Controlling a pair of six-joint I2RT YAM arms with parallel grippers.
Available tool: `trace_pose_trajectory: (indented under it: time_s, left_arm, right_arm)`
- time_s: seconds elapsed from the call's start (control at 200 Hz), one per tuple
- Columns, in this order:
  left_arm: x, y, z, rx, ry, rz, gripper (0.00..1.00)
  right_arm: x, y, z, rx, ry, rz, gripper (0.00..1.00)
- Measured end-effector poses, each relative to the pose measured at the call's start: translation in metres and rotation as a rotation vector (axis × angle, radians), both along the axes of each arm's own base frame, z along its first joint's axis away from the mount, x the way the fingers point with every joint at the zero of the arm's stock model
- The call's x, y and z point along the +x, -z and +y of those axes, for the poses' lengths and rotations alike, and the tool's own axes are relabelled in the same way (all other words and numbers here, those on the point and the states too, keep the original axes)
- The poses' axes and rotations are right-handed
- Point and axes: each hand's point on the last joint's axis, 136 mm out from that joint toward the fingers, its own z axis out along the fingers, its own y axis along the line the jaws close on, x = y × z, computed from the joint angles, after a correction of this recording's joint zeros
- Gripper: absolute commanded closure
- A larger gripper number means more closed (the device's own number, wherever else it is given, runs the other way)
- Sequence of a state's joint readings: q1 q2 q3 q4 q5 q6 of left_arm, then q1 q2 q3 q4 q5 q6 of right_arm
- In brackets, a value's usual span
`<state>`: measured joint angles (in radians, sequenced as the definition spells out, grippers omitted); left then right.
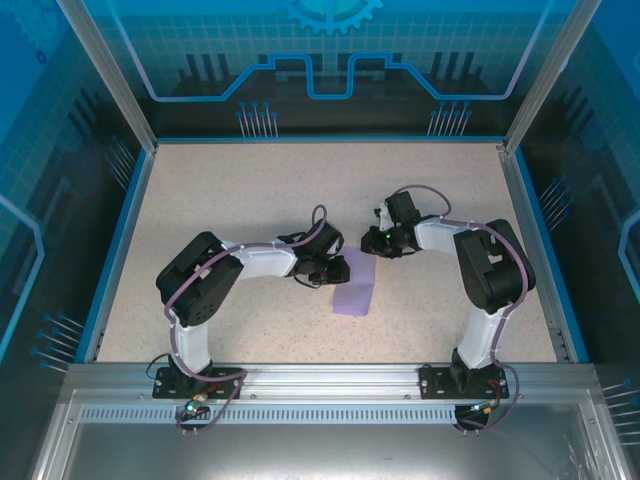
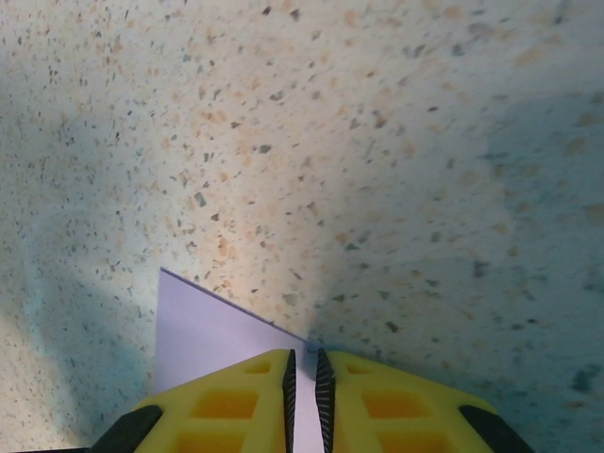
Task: Fold a paper plane with a square sheet of paper (pick it up from the middle)
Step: Fold the square sheet of paper in half at the center of the table.
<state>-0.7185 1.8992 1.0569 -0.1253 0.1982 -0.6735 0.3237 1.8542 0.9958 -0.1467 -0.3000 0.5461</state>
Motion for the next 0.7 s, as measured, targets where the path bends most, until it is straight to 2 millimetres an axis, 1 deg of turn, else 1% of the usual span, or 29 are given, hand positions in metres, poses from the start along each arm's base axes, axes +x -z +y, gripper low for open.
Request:
trace_pose_trajectory:
  time_s: [0.125,0.31,0.405,0.48,0.53,0.585,0.7]
  left_arm:
    - [0.0,0.0,0.0,-0.001,0.0,0.0,0.81]
    - [0.0,0.0,0.0,-0.001,0.0,-0.001,0.81]
    - [0.0,0.0,0.0,-0.001,0.0,-0.001,0.81]
    - [0.0,0.001,0.0,0.0,0.0,0.0,0.81]
    - [0.0,0.0,0.0,0.0,0.001,0.0,0.81]
    - [0.0,0.001,0.0,0.0,0.001,0.0,0.81]
    - [0.0,0.001,0.0,0.001,0.003,-0.001,0.81]
  right_arm:
    - [0.003,0.001,-0.006,0.003,0.003,-0.007,0.82]
    - [-0.001,-0.002,-0.012,0.017,-0.002,-0.031,0.82]
    - [-0.005,-0.014,-0.018,0.016,0.009,-0.058,0.82]
    - [-0.01,-0.03,-0.015,0.043,0.008,-0.085,0.82]
    - [-0.018,-0.038,-0.011,0.07,0.004,-0.092,0.82]
    - [-0.028,-0.04,-0.006,0.087,-0.003,-0.082,0.82]
    - [-0.061,-0.029,0.012,0.103,-0.04,-0.007,0.82]
